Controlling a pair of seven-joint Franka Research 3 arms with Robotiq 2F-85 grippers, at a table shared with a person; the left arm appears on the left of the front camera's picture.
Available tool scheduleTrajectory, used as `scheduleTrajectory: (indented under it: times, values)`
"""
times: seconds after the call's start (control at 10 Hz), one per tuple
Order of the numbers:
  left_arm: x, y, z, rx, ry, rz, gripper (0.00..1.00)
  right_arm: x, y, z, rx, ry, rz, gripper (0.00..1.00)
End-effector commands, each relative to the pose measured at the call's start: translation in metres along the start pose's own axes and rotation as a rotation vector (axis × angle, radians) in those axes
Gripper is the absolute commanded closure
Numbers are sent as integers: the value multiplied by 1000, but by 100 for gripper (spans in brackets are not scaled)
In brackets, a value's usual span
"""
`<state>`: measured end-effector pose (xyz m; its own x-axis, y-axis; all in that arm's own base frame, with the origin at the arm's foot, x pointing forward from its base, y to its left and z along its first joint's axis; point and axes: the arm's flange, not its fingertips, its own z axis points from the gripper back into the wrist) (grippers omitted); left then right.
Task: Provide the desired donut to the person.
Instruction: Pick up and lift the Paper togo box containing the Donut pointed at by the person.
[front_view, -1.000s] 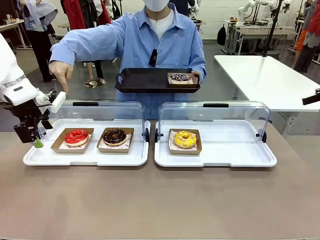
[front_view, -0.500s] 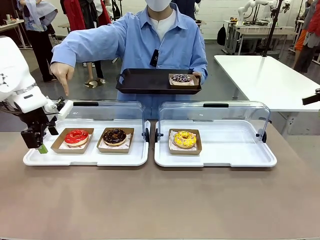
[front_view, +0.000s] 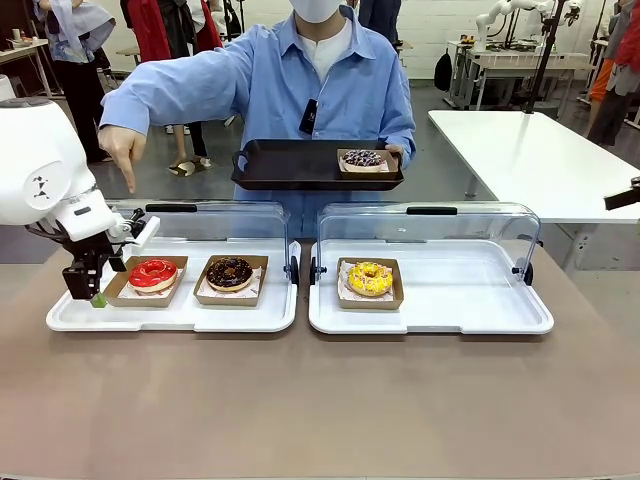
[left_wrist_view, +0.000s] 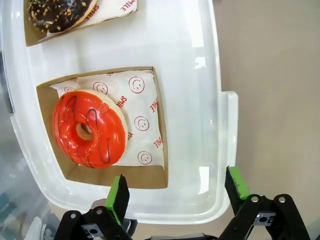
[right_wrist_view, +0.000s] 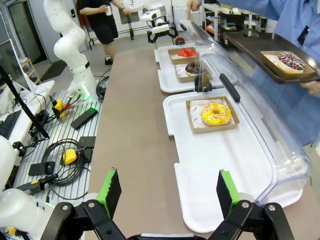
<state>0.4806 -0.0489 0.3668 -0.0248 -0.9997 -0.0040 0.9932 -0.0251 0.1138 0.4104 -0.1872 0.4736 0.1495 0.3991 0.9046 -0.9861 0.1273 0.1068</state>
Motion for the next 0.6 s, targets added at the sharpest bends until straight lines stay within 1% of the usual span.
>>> scheduleTrajectory:
  times: [0.0,0.5]
  values:
    - [1,8,-10,7,30,6,0,1,1,0,4,-8,3,0]
    - [-4,6,-24,54,11,46,0,1,1,0,4,-8,3,0]
